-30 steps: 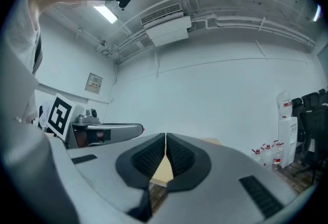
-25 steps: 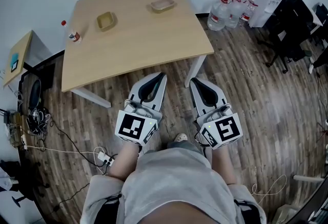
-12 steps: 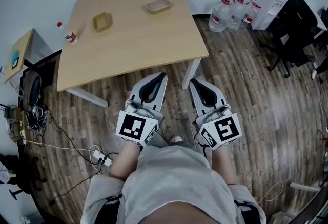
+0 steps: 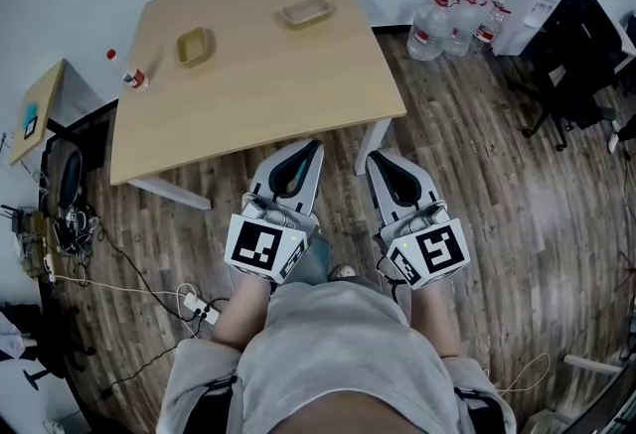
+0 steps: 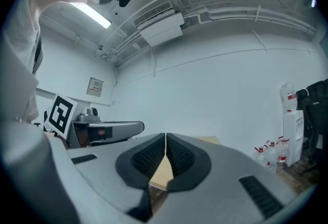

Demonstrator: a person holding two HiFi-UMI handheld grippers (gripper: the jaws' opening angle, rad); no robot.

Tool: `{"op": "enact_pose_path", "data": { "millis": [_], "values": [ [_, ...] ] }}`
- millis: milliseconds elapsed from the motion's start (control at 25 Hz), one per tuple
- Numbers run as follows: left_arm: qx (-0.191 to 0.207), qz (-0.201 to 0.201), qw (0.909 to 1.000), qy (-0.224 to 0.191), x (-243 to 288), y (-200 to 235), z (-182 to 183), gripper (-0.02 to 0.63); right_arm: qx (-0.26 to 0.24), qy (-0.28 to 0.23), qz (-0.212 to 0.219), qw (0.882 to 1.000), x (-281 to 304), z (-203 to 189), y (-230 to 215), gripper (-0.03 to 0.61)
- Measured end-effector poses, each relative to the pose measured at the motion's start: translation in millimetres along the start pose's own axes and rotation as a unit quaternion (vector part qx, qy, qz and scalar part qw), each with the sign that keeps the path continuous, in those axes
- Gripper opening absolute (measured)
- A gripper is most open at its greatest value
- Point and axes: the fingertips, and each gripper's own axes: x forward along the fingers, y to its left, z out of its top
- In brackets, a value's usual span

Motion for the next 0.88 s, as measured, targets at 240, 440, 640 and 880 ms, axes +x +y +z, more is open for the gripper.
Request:
{"op": "enact_pose_path", "data": {
  "millis": [240, 440, 640, 880],
  "values": [
    [-0.003, -0.01, 0.9999, -0.001, 21.4, 21.6, -0.9, 0.015, 0.0, 0.004, -0.009, 1.0, 27.4, 0.4, -14.3, 0.015],
    [-0.003, -0.014, 0.9999, -0.001, 37.2, 51.1, -2.2, 0.015, -0.003, 0.007, -0.008, 1.0, 61.1, 0.4, -19.1, 0.015],
    [0.001, -0.017, 0.9998, -0.001, 58.0, 80.2, -0.7, 0.015, -0.004, 0.005, -0.008, 1.0, 96.3, 3.7, -30.8, 0.015],
    [0.003, -0.022, 0.9997, -0.005, 81.7, 117.5, -3.0, 0.015, -0.009, 0.002, -0.009, 1.0, 140.3, 6.9, -42.1, 0.015]
  ]
}}
